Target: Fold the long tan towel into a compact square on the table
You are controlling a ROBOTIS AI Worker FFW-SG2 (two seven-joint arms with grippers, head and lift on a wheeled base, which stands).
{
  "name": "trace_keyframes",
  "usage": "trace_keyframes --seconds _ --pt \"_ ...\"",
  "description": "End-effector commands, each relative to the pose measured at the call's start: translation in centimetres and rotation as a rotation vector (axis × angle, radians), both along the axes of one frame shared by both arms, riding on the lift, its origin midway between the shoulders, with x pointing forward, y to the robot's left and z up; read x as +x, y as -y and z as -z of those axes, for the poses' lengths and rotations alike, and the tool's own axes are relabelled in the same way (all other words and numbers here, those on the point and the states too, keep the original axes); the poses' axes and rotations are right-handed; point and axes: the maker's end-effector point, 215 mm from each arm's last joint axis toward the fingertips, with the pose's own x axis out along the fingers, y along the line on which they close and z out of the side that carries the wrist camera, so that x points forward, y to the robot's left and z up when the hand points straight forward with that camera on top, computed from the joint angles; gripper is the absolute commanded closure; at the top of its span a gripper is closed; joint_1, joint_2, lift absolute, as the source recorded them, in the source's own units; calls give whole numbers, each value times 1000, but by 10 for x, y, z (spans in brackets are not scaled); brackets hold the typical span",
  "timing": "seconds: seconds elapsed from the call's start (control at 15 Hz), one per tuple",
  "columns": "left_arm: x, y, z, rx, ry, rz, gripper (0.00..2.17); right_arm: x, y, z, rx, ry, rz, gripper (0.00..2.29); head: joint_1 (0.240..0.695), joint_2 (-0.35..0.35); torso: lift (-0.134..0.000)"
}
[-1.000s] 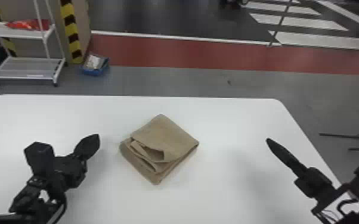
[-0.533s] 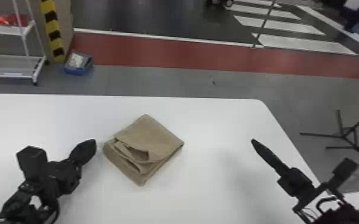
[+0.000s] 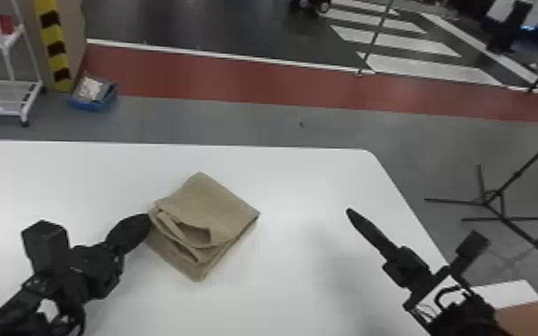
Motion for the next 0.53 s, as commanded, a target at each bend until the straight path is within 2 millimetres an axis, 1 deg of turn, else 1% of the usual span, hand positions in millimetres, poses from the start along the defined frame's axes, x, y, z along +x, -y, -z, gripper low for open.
trace_keyframes --seconds 0.0,0.13,0.2,0.27,0.47 --pt "-16 12 0 -5 -38 29 2138 5 0 2 6 -2 0 2250 695 -311 -113" --pt "-32 22 2 -9 -52 48 2138 5 -4 4 11 -6 -6 2250 695 -319 -113" --pt "-39 24 6 -7 -66 53 2138 7 -7 3 13 -3 -9 2250 695 -331 -113" --pt "-45 25 6 -9 -71 55 2138 8 -9 2 14 -1 -13 2250 695 -336 -113" --pt "-67 33 -2 -18 -78 70 2138 9 -10 3 16 -2 -15 2250 695 -345 -113"
